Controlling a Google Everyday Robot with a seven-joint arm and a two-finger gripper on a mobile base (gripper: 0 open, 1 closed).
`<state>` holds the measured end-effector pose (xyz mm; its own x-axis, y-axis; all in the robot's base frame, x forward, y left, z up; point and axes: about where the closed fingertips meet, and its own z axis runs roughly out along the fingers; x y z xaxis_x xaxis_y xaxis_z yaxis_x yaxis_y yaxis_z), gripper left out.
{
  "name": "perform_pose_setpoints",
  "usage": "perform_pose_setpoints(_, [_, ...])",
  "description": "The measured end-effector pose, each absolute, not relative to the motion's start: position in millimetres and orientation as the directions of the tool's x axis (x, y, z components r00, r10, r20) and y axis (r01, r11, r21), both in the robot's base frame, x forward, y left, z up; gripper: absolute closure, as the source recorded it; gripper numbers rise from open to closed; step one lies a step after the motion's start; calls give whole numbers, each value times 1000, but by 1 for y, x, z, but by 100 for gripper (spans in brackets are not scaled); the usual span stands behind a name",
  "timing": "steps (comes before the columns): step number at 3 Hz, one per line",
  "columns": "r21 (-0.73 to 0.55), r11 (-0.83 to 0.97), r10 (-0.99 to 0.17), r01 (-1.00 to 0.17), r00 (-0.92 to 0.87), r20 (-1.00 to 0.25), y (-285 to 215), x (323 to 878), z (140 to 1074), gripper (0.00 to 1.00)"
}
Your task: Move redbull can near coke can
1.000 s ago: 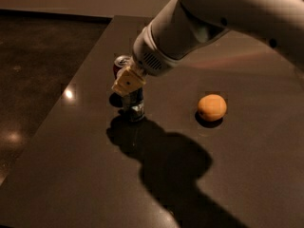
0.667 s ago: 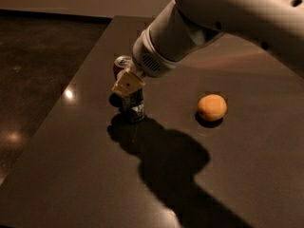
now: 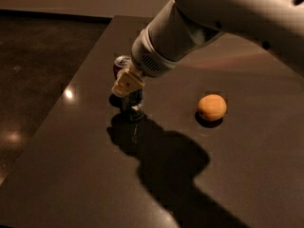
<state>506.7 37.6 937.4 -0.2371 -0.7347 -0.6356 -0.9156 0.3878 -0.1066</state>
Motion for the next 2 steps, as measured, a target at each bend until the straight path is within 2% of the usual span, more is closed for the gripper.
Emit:
perform_pose_setpoints(1, [-110,386,-736,-916,-234,-636,39,506,939,0])
perform_pose_setpoints(2, [-110,386,-736,-916,-234,-636,39,506,939,0])
